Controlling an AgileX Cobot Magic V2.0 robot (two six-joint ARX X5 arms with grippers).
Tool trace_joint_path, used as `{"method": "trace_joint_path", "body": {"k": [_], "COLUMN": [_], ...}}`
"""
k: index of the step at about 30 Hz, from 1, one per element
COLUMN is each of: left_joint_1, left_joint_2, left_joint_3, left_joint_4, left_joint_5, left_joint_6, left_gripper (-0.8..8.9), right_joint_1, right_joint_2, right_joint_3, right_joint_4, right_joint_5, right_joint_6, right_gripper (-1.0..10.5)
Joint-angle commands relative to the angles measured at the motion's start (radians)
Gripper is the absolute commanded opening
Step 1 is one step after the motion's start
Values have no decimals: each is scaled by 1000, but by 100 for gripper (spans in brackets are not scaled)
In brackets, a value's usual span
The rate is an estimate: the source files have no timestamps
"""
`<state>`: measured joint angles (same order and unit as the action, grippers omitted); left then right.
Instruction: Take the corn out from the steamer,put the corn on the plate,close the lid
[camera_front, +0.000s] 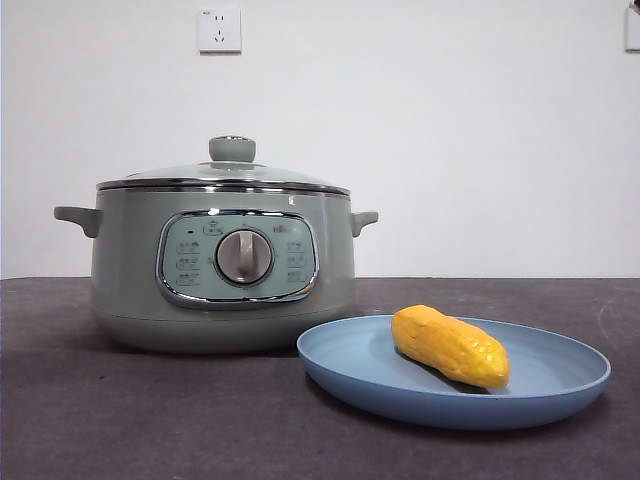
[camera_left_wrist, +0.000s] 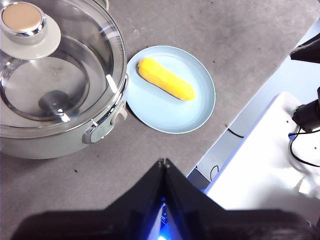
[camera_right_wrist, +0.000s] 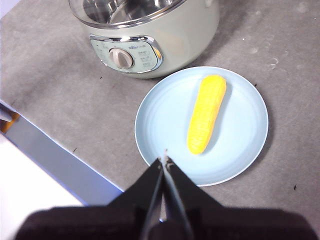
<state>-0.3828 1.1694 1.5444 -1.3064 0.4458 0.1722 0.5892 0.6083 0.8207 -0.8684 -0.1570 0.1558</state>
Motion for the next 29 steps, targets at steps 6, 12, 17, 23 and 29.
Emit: {"method": "trace_joint_path", "body": {"k": [6, 12, 17, 23, 29], "left_joint_1": [8, 147, 268, 381, 436], "left_joint_2": [-2, -57, -187, -430, -673], "left_joint_3": [-1, -10, -153, -521, -874], "left_joint_4": [164, 366, 584, 916, 1007], "left_joint_5": [-34, 18, 81, 54, -158], "left_joint_6": [95, 179, 175, 133, 66], "left_gripper": [-4, -4, -4, -4, -4], "right_joint_1": [2, 2, 2, 2, 2], "right_joint_2": [0, 0, 0, 0, 0], "right_joint_3": [-10, -10, -10, -10, -10], "right_joint_4": [3, 3, 3, 3, 3], "right_joint_5": [2, 3, 2, 3, 3], "right_joint_6": [-8, -8, -8, -8, -8], "right_gripper": [1, 1, 1, 1, 1]}}
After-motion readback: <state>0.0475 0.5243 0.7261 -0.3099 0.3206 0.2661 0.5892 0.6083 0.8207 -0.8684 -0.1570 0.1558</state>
